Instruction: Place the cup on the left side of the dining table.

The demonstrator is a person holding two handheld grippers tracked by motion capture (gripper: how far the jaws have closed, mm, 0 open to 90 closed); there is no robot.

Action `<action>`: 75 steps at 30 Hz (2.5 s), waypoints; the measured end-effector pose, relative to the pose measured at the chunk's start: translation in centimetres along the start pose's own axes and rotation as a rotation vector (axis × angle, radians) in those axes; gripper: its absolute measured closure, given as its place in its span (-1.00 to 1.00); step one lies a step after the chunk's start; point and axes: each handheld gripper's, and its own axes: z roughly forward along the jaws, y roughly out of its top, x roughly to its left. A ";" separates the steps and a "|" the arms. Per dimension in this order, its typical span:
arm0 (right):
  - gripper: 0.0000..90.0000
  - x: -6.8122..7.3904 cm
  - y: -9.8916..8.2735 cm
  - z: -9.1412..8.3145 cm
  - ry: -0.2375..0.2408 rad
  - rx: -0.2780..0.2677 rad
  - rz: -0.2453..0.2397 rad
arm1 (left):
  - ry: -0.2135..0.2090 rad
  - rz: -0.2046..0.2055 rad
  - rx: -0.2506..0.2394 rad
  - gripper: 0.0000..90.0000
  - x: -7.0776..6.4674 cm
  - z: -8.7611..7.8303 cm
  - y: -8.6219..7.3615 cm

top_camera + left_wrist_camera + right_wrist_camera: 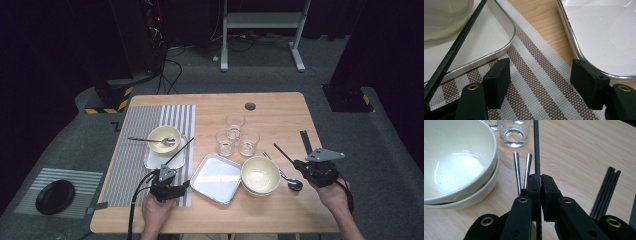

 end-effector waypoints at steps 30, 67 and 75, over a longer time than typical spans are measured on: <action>0.91 1.7 2.3 -1.0 0.083 0.008 -0.079 | -0.001 0.004 0.000 -0.27 0.0 0.0 0.0; 0.91 3.5 4.7 -0.8 0.183 -0.042 -0.186 | 0.029 0.014 0.001 -0.33 -0.5 0.2 0.0; 0.91 4.5 5.3 -0.3 0.218 -0.058 -0.177 | 0.029 0.012 0.002 -0.34 -0.5 0.2 0.1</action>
